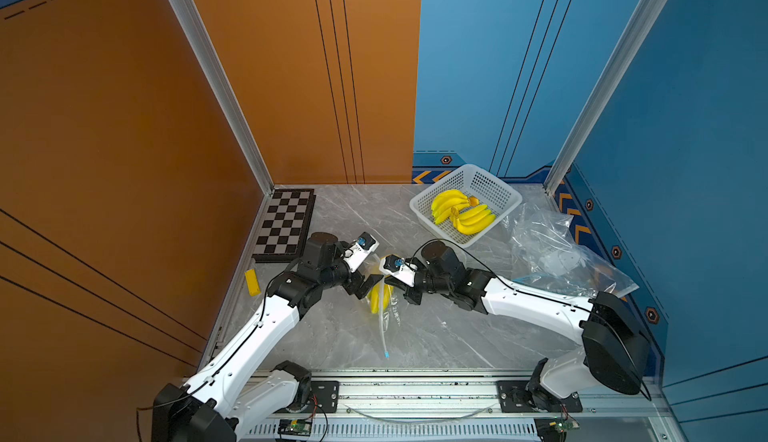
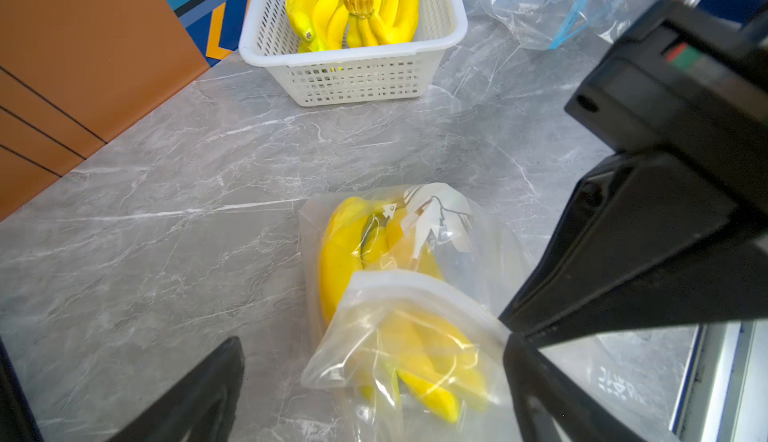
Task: Open the zip-top bag and take out the banana
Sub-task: Open the zipper of the food storage bag at the center of the board.
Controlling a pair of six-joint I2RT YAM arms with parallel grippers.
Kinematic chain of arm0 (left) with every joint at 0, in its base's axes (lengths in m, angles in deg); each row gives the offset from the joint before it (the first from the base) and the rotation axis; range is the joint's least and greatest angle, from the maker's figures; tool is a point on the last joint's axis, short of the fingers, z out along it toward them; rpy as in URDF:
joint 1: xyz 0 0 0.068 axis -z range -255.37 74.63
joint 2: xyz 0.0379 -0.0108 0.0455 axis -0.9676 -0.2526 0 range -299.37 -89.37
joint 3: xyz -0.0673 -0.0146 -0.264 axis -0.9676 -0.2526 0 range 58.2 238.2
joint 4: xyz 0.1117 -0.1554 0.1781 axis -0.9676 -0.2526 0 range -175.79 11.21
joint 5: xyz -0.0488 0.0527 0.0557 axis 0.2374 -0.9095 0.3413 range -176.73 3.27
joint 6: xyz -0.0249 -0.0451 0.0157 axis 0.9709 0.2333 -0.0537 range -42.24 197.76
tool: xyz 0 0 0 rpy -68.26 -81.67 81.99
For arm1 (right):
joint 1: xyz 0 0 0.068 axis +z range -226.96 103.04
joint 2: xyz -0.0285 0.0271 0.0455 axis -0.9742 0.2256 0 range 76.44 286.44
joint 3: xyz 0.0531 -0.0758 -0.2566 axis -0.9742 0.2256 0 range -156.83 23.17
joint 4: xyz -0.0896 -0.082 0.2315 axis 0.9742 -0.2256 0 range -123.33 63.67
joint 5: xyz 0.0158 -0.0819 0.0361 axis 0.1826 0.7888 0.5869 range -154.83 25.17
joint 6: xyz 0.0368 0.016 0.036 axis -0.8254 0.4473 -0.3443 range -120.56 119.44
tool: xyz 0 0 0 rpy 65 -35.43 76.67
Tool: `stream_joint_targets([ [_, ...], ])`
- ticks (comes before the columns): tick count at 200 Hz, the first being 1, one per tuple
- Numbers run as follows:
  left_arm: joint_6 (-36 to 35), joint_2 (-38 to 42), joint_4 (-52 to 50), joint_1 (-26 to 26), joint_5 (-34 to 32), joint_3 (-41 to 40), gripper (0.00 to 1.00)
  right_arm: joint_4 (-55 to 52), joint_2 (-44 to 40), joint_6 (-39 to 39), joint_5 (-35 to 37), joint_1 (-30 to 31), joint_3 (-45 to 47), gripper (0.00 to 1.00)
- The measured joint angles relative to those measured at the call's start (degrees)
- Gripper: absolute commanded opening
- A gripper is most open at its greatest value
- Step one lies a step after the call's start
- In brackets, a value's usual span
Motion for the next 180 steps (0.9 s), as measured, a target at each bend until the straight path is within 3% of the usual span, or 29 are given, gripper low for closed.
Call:
stream_joint_targets([
  [59,9.1,5.9,-3.0,-3.1,3.2,-0.6,1.00,3.5,-0.2,-6.5,2.8,-1.3,1.1,0.00],
  [89,16.9,5.7,-0.1,-4.5,9.0,-5.5,0.88,4.9,-0.2,-8.3,3.3,-1.3,1.1,0.00],
  [100,19.4,4.9,0.7,-4.6,11.1,-7.1,0.68,5.2,-0.2,-8.5,3.4,-1.2,1.1,0.00],
  [112,22.1,3.7,1.4,-4.7,12.9,-8.0,0.39,5.2,-0.2,-8.7,3.7,-1.1,1.1,0.00],
  [139,25.3,1.9,3.3,-4.8,14.7,-8.1,0.04,5.2,-0.3,-8.9,3.9,-0.9,1.1,0.00],
  [145,25.8,1.5,3.8,-4.8,15.0,-8.1,0.00,5.2,-0.4,-8.9,3.9,-0.9,1.3,0.00],
  [175,26.7,-1.0,5.6,-4.9,16.5,-8.0,0.00,5.2,-2.3,-9.1,3.9,-1.1,2.8,0.00],
  [180,26.7,-1.4,5.7,-4.9,16.8,-7.9,0.00,5.2,-2.7,-9.4,3.9,-1.3,3.1,0.12],
])
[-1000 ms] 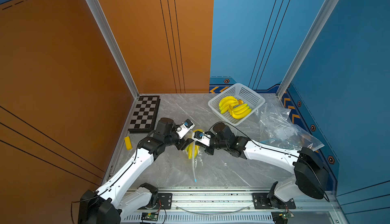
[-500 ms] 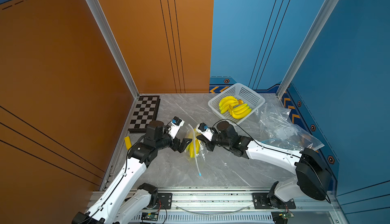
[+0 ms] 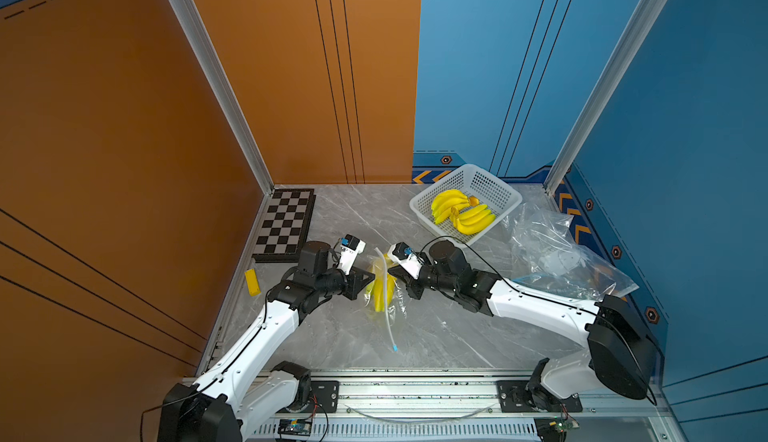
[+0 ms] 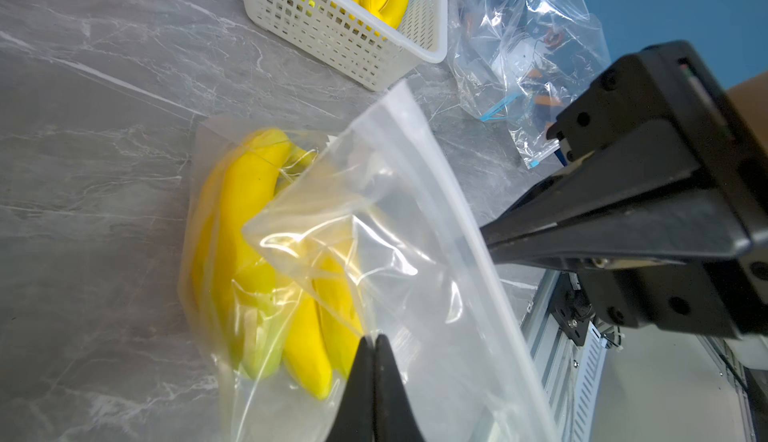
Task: Open the zip-top bag and take out the banana
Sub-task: Open the zipper of the food storage bag at the center of the board.
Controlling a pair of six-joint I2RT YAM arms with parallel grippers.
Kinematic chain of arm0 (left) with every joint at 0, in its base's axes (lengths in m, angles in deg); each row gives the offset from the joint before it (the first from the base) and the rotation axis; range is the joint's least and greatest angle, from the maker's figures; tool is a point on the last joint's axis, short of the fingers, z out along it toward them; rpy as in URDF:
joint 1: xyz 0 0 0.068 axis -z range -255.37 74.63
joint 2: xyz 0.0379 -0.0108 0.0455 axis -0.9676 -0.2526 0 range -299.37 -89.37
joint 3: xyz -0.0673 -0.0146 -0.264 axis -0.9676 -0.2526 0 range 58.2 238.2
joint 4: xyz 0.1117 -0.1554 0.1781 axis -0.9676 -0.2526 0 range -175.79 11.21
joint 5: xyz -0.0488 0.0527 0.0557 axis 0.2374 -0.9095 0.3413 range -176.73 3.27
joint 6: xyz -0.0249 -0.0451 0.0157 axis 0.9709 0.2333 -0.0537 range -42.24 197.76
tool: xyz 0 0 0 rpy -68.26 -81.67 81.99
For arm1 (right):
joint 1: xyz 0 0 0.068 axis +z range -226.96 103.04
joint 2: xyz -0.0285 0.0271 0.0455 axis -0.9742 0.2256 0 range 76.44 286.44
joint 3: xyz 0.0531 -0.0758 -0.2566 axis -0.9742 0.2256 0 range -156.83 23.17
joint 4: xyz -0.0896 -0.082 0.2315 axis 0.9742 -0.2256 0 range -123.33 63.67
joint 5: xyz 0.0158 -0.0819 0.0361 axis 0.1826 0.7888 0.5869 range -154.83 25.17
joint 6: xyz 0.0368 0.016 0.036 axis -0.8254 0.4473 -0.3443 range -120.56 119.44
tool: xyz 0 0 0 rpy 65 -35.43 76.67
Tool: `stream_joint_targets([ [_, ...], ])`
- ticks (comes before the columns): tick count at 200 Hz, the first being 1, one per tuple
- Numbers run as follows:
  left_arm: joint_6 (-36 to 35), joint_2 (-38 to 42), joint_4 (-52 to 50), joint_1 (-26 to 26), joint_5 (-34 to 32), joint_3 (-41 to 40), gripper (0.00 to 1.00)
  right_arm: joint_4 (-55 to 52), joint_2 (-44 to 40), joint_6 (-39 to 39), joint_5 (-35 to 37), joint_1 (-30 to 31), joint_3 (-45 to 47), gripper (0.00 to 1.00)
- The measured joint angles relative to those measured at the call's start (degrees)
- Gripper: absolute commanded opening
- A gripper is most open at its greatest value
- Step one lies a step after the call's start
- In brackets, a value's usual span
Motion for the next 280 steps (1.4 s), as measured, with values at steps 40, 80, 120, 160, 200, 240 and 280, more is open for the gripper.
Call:
stream_joint_targets([
  [40,-1.9,-0.7,-0.3,-0.3,1.4,1.0,0.00,-4.2,-4.3,-5.7,-5.0,-5.5,0.0,0.86],
  [80,-5.0,-1.4,-2.1,-0.2,1.5,2.1,0.00,-15.0,-3.0,-10.3,-13.4,-11.8,-3.2,1.00],
  [120,-7.0,-5.3,-4.1,1.2,0.8,4.2,0.00,-19.1,1.6,-18.1,-18.1,-12.4,-3.3,1.00],
  [160,-7.4,-8.6,-4.9,2.7,-0.1,5.8,0.00,-17.3,4.6,-26.7,-20.9,-11.2,-3.2,1.00],
  [200,-7.4,-10.7,-5.1,5.1,-2.1,7.4,0.00,-13.9,5.3,-29.4,-21.3,-8.7,-3.3,0.80],
  [240,-7.2,-11.3,-5.5,5.7,-3.3,8.7,0.00,-14.1,8.7,-29.2,-22.0,-6.9,-5.2,0.03],
  [280,-7.5,-10.9,-6.0,4.1,-3.7,8.8,0.00,-14.1,9.2,-29.3,-22.2,-8.4,-5.6,0.00],
])
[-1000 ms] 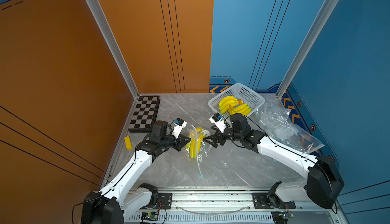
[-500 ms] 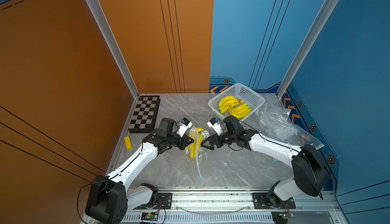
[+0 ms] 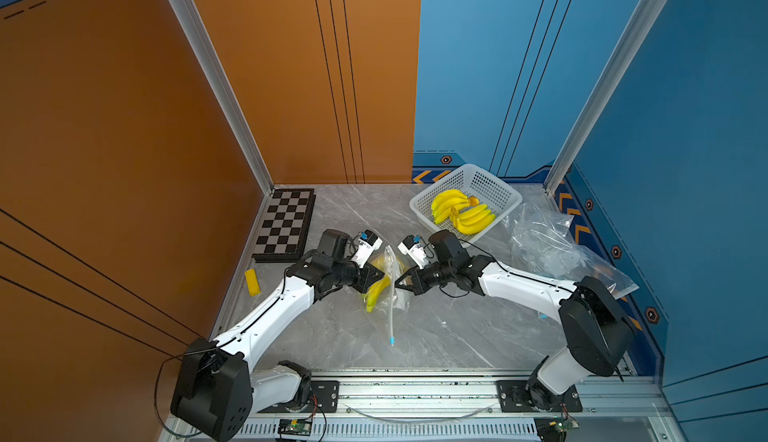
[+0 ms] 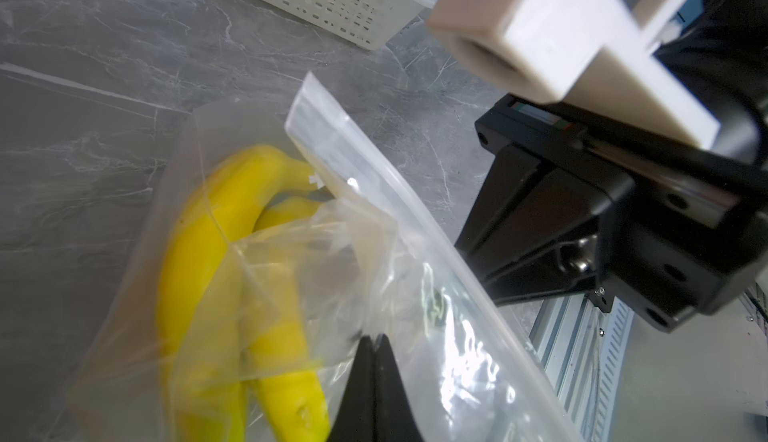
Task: Open the zip-top bag and take out the banana
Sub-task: Open the zipper of the food storage bag at the center of the board.
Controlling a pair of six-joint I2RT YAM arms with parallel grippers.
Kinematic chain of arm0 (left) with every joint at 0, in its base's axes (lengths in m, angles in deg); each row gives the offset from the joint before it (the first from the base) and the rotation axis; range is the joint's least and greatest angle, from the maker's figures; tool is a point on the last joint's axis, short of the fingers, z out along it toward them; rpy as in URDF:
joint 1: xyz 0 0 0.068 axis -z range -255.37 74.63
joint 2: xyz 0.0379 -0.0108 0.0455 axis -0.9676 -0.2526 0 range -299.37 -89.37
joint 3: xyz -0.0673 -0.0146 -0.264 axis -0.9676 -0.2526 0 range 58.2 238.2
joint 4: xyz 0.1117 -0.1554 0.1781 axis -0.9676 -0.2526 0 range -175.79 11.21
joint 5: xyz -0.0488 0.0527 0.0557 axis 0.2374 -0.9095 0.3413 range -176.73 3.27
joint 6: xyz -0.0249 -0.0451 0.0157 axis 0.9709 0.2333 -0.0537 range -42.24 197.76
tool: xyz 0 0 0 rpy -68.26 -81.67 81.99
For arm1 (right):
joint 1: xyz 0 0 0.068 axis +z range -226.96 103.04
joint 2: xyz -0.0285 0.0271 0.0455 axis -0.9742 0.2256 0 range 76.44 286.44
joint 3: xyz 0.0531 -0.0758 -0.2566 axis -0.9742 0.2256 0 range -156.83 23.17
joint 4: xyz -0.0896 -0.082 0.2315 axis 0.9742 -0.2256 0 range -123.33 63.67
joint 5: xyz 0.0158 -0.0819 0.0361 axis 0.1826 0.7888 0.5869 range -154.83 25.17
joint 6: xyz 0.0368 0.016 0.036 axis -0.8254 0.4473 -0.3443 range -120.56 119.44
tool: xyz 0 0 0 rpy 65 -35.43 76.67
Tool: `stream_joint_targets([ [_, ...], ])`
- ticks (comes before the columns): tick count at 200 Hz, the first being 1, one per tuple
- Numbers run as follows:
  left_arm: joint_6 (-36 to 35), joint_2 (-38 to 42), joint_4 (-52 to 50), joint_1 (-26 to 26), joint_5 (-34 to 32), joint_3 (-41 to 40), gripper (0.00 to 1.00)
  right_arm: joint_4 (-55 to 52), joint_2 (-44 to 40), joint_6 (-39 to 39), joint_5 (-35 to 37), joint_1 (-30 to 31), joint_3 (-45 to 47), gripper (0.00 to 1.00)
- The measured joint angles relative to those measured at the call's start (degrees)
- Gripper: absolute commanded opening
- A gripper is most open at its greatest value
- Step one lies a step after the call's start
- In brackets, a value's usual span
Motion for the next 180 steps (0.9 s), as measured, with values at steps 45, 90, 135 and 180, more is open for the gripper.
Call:
stream_joint_targets([
  [45,-2.4,2.8,-3.6,-3.2,-2.5,0.2,0.00,1.4,0.0,0.3,-0.3,-1.5,0.1,0.00],
  [90,-3.0,3.1,-4.9,-3.8,-3.7,0.4,0.00,2.6,0.0,0.5,-0.9,-2.9,0.8,0.00],
  [135,-3.5,3.1,-6.0,-4.7,-4.7,1.4,0.00,6.7,0.0,0.2,-2.5,-3.7,2.6,0.00],
  [180,-4.0,3.1,-6.6,-4.9,-4.9,1.4,0.00,12.2,-1.6,-1.3,-5.2,-5.4,6.8,0.00],
])
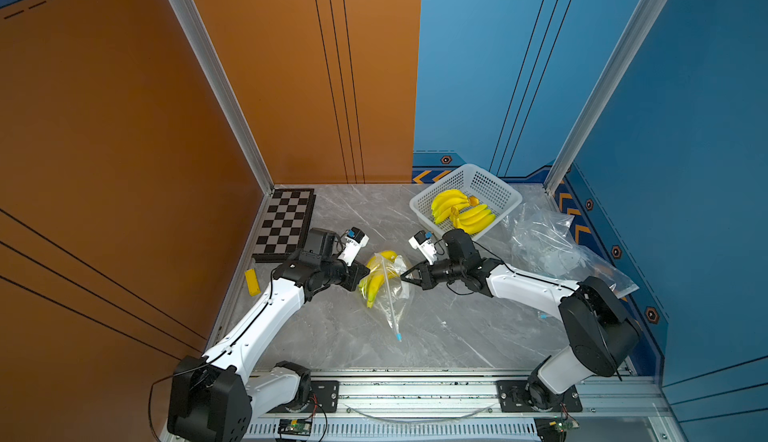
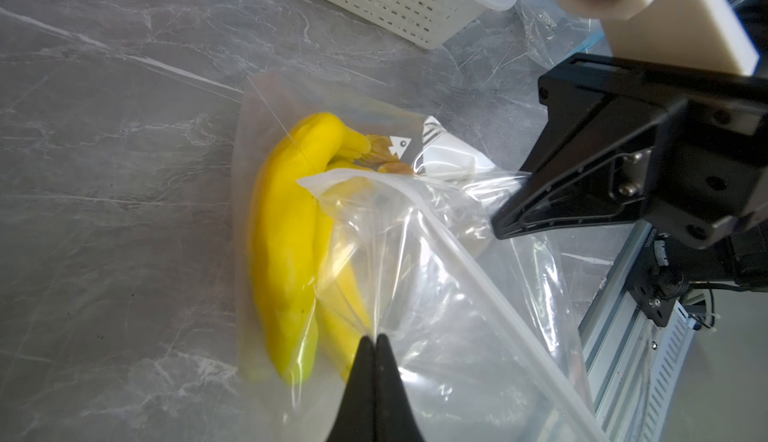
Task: Open the zip-top bag and take out the banana
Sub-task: Open the zipper of the food storage bag at the center of the board.
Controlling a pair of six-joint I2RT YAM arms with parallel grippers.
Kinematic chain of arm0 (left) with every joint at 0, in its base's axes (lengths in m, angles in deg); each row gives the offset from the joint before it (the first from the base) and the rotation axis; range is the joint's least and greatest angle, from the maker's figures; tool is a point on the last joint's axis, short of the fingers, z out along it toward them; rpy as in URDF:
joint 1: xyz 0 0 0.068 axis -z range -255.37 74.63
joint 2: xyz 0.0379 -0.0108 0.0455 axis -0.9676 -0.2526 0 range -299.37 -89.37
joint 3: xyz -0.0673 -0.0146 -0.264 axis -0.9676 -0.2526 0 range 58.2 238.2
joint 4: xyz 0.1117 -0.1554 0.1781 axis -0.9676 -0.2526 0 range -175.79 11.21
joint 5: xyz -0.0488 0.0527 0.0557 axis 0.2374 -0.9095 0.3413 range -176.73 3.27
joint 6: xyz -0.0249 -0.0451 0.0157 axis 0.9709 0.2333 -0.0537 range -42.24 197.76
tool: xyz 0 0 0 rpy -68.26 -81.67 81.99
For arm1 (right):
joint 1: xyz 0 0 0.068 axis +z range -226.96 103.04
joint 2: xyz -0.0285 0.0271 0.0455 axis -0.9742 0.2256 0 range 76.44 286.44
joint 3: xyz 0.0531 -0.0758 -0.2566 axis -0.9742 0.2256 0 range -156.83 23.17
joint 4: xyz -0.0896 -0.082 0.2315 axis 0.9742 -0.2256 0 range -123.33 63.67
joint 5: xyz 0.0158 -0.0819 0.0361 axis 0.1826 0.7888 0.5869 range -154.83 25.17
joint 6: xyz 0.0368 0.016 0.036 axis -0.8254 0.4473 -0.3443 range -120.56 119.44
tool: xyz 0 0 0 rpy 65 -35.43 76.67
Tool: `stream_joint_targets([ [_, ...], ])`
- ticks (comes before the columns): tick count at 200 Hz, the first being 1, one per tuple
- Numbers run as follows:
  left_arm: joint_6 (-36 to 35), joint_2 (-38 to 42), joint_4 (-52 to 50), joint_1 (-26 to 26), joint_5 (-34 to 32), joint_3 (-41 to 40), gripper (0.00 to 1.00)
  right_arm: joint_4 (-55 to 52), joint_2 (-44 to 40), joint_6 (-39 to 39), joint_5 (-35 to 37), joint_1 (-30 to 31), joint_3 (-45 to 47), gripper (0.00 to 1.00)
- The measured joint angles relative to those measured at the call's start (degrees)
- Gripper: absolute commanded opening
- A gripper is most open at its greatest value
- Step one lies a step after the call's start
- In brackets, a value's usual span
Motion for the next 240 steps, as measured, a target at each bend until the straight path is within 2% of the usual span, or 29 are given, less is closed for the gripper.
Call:
stream_joint_targets([
  [57,1.1,0.0,0.8,-0.4,1.9,1.4,0.00,5.0,-0.7,-3.2,-1.4,-1.0,2.2,0.01],
  [63,1.4,0.0,1.0,-0.4,2.6,1.4,0.00,5.2,-0.7,-3.4,-1.4,-1.0,2.2,0.15],
  [75,1.8,0.0,1.4,-0.4,3.8,1.4,0.00,5.5,-0.7,-4.4,-1.8,-1.0,2.2,0.60],
  [78,1.8,0.0,1.5,-0.4,4.1,1.4,0.00,5.5,-0.7,-4.4,-1.9,-1.0,2.2,0.73],
  [81,2.0,0.0,1.6,-0.4,4.4,1.4,0.00,5.5,-0.7,-4.5,-2.0,-1.0,2.1,0.93],
  [82,2.1,0.0,1.7,-0.4,4.5,1.4,0.00,5.5,-0.7,-4.5,-2.1,-1.0,2.1,0.96],
  [85,2.1,0.0,1.8,-0.4,4.7,1.4,0.00,5.5,-0.7,-4.5,-2.1,-1.0,2.1,1.00],
  [107,2.9,0.0,2.4,-0.3,6.1,1.4,0.00,-0.4,-2.0,-3.1,0.3,-1.0,0.3,1.00],
  [135,3.4,0.0,2.6,0.1,7.0,1.4,0.00,-16.8,-8.6,3.1,10.3,-0.3,-8.3,1.00],
  [168,3.6,-0.1,3.0,0.7,7.6,1.4,0.00,-26.9,-14.6,6.8,18.6,5.0,-16.1,1.00],
  [200,3.6,-0.2,3.2,0.9,7.8,1.4,0.00,-33.2,-13.5,7.8,25.3,12.3,-16.9,1.00],
  [240,3.6,-0.2,3.4,1.2,7.8,1.3,0.00,-36.8,-9.7,7.8,31.5,16.1,-16.9,1.00],
])
